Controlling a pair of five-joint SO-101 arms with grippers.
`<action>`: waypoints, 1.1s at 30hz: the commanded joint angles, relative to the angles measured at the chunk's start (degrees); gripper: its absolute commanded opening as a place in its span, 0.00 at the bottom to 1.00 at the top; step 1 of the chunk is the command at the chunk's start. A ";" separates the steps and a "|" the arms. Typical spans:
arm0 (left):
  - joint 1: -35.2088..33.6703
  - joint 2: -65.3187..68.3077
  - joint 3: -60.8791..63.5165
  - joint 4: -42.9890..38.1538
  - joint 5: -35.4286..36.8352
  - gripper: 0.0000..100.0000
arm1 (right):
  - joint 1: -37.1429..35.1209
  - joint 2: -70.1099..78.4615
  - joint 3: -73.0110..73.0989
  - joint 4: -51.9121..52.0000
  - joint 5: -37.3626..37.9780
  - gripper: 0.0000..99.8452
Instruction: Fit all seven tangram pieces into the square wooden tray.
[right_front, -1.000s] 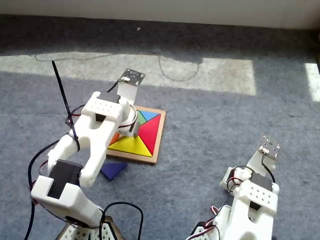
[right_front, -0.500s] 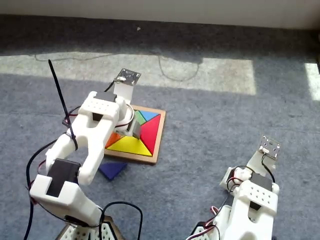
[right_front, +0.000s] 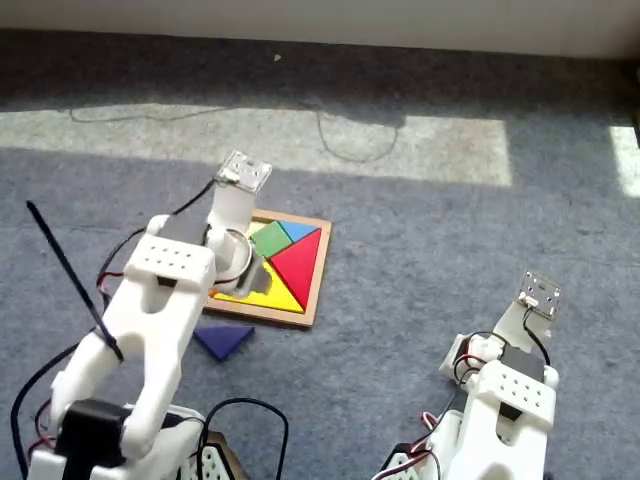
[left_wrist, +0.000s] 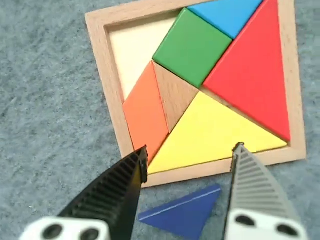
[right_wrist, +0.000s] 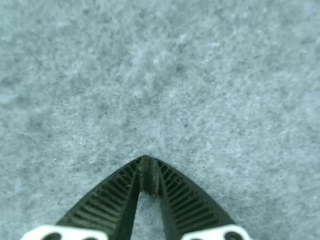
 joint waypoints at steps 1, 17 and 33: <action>-0.84 -11.82 8.22 0.26 -6.42 0.28 | 1.10 -0.40 0.04 -0.31 0.53 0.00; -6.20 -21.32 23.25 4.40 -33.93 0.28 | 1.10 -0.40 0.04 -0.31 0.53 0.00; 0.22 -20.79 29.14 -4.31 -39.47 0.23 | 1.10 -0.40 0.04 -0.31 0.53 0.00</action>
